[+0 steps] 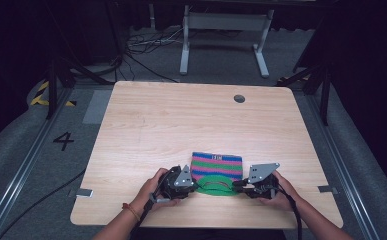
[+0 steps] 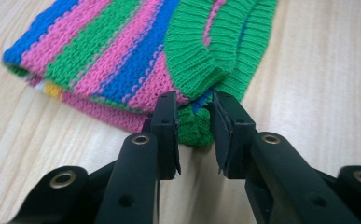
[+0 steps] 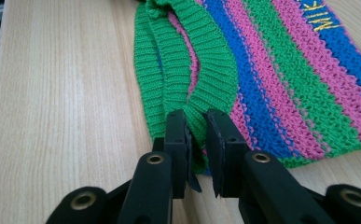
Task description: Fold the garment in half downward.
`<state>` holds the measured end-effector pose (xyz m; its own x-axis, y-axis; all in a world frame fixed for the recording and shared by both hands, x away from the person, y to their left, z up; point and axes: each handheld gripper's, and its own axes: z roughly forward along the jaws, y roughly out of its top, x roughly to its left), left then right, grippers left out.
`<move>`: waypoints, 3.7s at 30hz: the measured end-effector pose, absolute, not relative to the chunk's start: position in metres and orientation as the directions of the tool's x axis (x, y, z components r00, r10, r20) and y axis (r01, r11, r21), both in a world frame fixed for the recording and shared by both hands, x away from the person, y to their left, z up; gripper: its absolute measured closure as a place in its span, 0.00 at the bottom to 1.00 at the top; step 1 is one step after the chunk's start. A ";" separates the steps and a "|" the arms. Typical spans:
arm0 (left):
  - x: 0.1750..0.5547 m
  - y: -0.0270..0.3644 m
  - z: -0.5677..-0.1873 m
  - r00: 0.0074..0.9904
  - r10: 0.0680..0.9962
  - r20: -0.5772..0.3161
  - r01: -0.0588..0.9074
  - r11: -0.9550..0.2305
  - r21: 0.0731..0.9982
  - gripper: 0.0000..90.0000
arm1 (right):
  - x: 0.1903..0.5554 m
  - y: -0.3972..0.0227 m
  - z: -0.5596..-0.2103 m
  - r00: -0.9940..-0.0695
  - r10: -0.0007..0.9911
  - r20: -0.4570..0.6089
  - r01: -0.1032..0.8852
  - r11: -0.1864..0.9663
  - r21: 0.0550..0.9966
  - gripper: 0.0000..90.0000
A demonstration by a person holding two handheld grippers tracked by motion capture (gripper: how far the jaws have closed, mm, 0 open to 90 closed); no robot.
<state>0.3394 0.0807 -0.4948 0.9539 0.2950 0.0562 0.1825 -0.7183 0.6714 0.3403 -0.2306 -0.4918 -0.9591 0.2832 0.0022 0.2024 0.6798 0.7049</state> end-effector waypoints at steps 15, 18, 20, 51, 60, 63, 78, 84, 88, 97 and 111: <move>0.344 0.081 -0.490 0.951 0.300 0.072 0.184 -0.738 0.650 0.77 | 0.344 -0.227 -0.484 -0.955 0.294 -0.029 0.198 0.709 0.677 0.81; 0.342 0.084 -0.484 0.954 0.290 0.080 0.169 -0.737 0.654 0.76 | 0.343 -0.229 -0.479 -0.954 0.298 -0.040 0.192 0.707 0.681 0.80; 0.341 0.087 -0.480 0.955 0.283 0.086 0.162 -0.744 0.648 0.76 | 0.342 -0.231 -0.474 -0.950 0.308 -0.045 0.195 0.701 0.686 0.77; 0.325 0.187 -0.458 0.852 0.491 0.182 0.299 -0.743 0.599 0.23 | 0.327 -0.317 -0.463 -0.823 0.537 -0.185 0.318 0.707 0.632 0.31; 0.322 0.223 -0.468 0.814 0.569 0.116 0.393 -0.687 0.612 0.21 | 0.319 -0.355 -0.474 -0.773 0.625 -0.112 0.401 0.618 0.677 0.26; 0.319 0.233 -0.473 0.806 0.585 0.091 0.420 -0.674 0.608 0.20 | 0.316 -0.366 -0.479 -0.751 0.653 -0.103 0.425 0.596 0.681 0.25; 0.306 0.275 -0.498 0.752 0.653 -0.093 0.538 -0.525 0.660 0.17 | 0.305 -0.399 -0.505 -0.642 0.767 0.027 0.544 0.430 0.720 0.20; 0.298 0.273 -0.501 0.738 0.673 -0.039 0.519 -0.530 0.670 0.16 | 0.304 -0.401 -0.506 -0.634 0.773 0.029 0.551 0.426 0.718 0.18; 0.297 0.273 -0.501 0.730 0.682 -0.037 0.526 -0.527 0.668 0.16 | 0.304 -0.401 -0.506 -0.633 0.773 0.030 0.552 0.424 0.718 0.18; 0.296 0.271 -0.501 0.717 0.696 -0.038 0.536 -0.516 0.668 0.15 | 0.304 -0.401 -0.506 -0.633 0.773 0.029 0.552 0.425 0.717 0.18; 0.296 0.270 -0.501 0.709 0.704 -0.036 0.544 -0.513 0.664 0.14 | 0.303 -0.401 -0.506 -0.628 0.777 0.029 0.555 0.422 0.717 0.18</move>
<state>0.2965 0.2699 -0.5009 0.7090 0.7043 -0.0362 0.5435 -0.5130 0.6644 0.3032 -0.4014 -0.5058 -0.6284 0.7773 0.0291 0.5551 0.4219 0.7168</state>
